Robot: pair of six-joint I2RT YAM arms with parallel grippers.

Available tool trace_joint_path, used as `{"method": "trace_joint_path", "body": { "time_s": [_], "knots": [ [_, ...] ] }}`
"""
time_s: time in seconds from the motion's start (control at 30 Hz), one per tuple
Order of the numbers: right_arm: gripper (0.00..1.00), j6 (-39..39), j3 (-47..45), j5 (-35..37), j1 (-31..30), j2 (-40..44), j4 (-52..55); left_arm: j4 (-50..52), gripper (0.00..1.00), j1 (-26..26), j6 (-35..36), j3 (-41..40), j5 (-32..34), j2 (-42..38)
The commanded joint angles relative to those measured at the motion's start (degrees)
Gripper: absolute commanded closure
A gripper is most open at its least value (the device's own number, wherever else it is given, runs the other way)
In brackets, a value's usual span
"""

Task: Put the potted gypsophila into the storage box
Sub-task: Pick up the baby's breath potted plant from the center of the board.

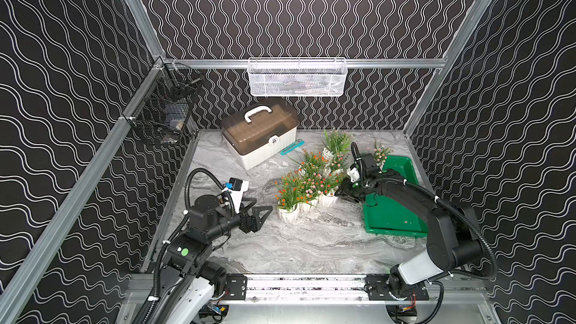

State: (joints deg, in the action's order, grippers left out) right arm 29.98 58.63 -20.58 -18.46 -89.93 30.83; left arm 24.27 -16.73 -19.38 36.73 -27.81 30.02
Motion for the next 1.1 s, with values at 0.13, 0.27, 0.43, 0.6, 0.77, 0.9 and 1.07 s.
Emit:
{"method": "trace_joint_path", "body": {
  "time_s": [0.13,0.27,0.43,0.6,0.77,0.9,1.07],
  "knots": [
    [0.64,0.3,1.6,2.0,-0.6,-1.6,-1.0,1.0,0.17,0.0,0.7,1.2,-4.5,4.4],
    [0.64,0.2,2.2,2.7,-1.0,-2.1,-0.7,-0.2,0.19,-0.2,0.3,0.8,-8.0,5.6],
    [0.64,0.0,2.8,3.2,-1.3,-2.8,-0.5,-0.3,0.21,-2.3,0.1,0.8,-6.8,5.1],
    [0.64,0.2,2.9,3.6,-1.6,-2.9,-0.5,1.2,0.24,-6.8,0.1,1.4,-3.3,6.1],
    [0.64,0.6,2.7,3.9,-2.0,-2.8,-0.9,0.8,0.25,-10.8,0.2,1.2,-4.4,7.4],
    [0.65,0.8,2.8,4.5,-2.4,-3.1,-0.6,1.3,0.25,-14.0,0.6,1.5,-4.3,8.5],
    [0.67,0.5,3.4,5.7,-2.8,-3.2,0.3,2.2,0.25,-15.5,1.0,1.6,-1.1,7.3]
  ]
}}
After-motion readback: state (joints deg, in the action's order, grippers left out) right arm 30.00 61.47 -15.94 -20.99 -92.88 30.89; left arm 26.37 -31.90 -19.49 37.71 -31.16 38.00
